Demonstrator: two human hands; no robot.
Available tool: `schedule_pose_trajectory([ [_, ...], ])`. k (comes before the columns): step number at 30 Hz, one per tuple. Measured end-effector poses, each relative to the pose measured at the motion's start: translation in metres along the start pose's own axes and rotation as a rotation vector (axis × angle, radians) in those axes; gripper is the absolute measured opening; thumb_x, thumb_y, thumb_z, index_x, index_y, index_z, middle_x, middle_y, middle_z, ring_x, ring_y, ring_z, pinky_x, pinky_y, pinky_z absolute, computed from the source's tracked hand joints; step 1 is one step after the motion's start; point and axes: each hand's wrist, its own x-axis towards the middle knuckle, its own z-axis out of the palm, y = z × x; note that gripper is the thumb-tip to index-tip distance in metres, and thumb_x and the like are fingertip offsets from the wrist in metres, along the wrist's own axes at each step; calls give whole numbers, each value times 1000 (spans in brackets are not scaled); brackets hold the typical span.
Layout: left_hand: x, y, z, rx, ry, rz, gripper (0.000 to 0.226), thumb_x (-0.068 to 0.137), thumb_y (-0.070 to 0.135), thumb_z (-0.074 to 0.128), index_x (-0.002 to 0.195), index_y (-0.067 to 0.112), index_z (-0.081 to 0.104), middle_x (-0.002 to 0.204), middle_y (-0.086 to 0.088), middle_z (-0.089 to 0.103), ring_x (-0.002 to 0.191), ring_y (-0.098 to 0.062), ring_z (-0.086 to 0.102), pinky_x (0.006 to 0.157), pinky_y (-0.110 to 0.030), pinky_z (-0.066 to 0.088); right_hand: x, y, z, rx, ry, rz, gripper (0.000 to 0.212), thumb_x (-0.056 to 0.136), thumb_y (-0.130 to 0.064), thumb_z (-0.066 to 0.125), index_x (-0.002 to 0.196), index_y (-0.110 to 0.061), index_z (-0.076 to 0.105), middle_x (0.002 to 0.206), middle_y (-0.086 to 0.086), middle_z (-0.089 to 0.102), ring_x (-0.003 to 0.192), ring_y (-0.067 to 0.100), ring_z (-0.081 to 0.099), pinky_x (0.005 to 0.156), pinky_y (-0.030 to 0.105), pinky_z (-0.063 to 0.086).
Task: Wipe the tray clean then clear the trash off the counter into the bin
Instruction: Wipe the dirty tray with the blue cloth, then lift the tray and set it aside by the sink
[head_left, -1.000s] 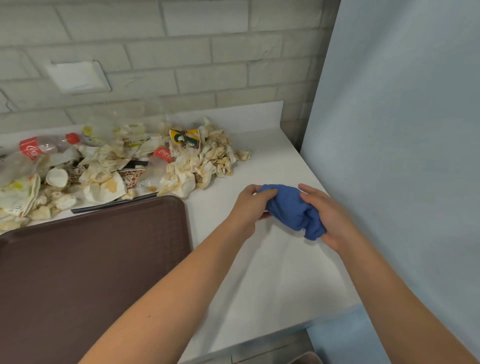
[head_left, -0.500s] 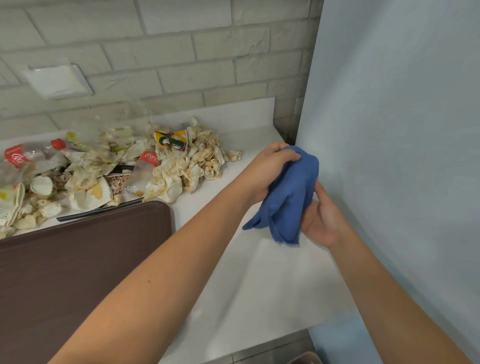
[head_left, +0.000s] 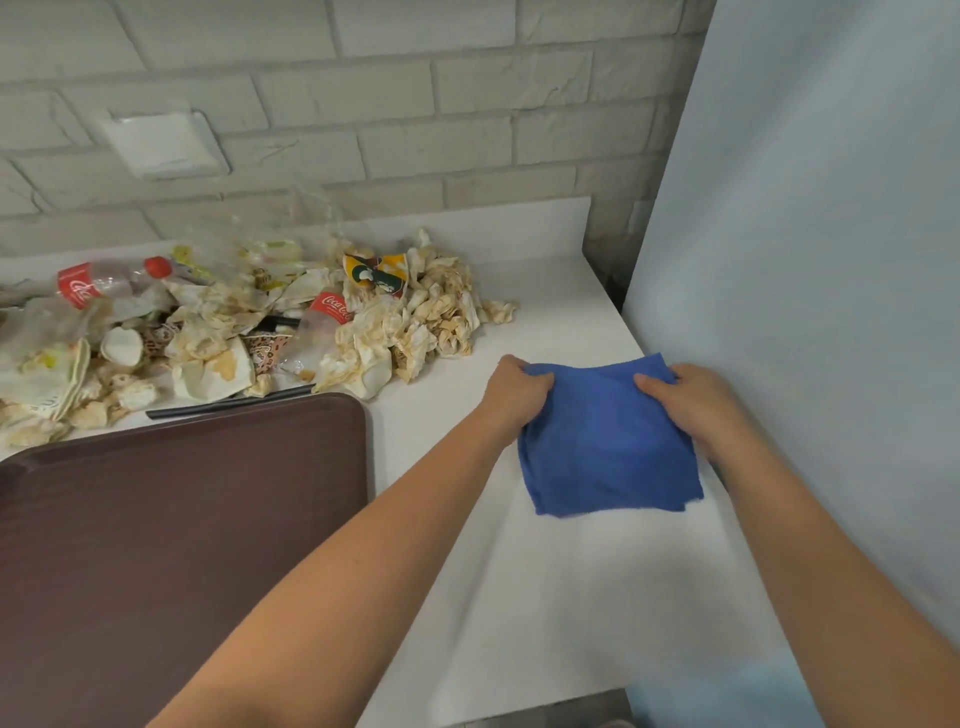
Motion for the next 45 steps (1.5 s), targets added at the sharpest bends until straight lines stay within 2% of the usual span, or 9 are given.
schedule_pose_trajectory([
  [5, -16, -21, -12, 356, 125, 224, 36, 91, 26, 54, 125, 14, 48, 125, -8, 48, 107, -24, 54, 83, -28, 43, -6, 12, 40, -633, 243, -149, 69, 86, -38, 62, 141, -9, 33, 135, 16, 45, 122, 34, 45, 98, 42, 39],
  [8, -47, -35, -42, 385, 206, 335, 28, 92, 27, 55, 118, 18, 56, 126, -1, 50, 103, -18, 56, 81, -23, 41, -38, -1, 80, -670, 261, -297, 64, 87, -41, 59, 141, -14, 36, 137, 11, 42, 124, 28, 42, 99, 40, 39],
  [11, -82, -60, -97, 430, 366, 373, 17, 91, 26, 57, 105, 19, 64, 111, 4, 58, 88, -12, 58, 72, -22, 41, -84, -16, 127, -476, 47, -427, 44, 90, -41, 56, 130, -24, 52, 128, 0, 51, 113, 17, 50, 90, 29, 42],
  [16, -140, -123, -212, 514, 710, 142, 10, 89, 26, 58, 91, 23, 67, 89, 3, 67, 77, -20, 61, 71, -30, 45, -134, -33, 201, -446, -199, -484, 40, 94, -47, 46, 127, -25, 53, 96, -8, 62, 89, 10, 59, 81, 24, 46],
  [23, -208, -222, -346, 709, 1075, -308, 44, 86, 20, 62, 120, -5, 52, 112, -32, 51, 102, -49, 47, 80, -55, 43, -162, -44, 266, -661, -123, -452, 47, 98, -34, 36, 140, -15, 31, 116, 3, 60, 97, 23, 62, 77, 32, 49],
  [28, -221, -268, -399, 654, 822, -527, 40, 90, 32, 57, 107, -5, 53, 106, -29, 55, 97, -45, 53, 79, -48, 45, -173, -43, 277, -672, 5, -320, 36, 99, -27, 34, 129, -10, 45, 112, 10, 61, 93, 29, 61, 76, 34, 47],
  [38, -235, -278, -469, 467, 886, -30, 17, 97, 20, 45, 101, 4, 46, 76, -8, 51, 67, -27, 43, 61, -34, 33, -242, -76, 312, -293, 182, -317, 29, 99, -24, 40, 123, -8, 47, 88, -1, 53, 64, 3, 44, 55, 27, 32],
  [42, -238, -277, -510, 392, 918, -29, 19, 96, 21, 46, 103, 3, 48, 82, -8, 52, 74, -26, 44, 65, -33, 35, -244, -110, 338, -136, 121, -308, 32, 98, -22, 44, 129, -13, 46, 98, -2, 51, 86, 19, 52, 72, 31, 38],
  [45, -240, -286, -544, 343, 953, -82, 21, 95, 21, 48, 105, 2, 50, 86, -9, 55, 79, -27, 46, 69, -33, 34, -239, -138, 363, 10, -23, -302, 37, 96, -18, 50, 132, -26, 46, 113, -7, 55, 102, 16, 55, 86, 32, 44],
])
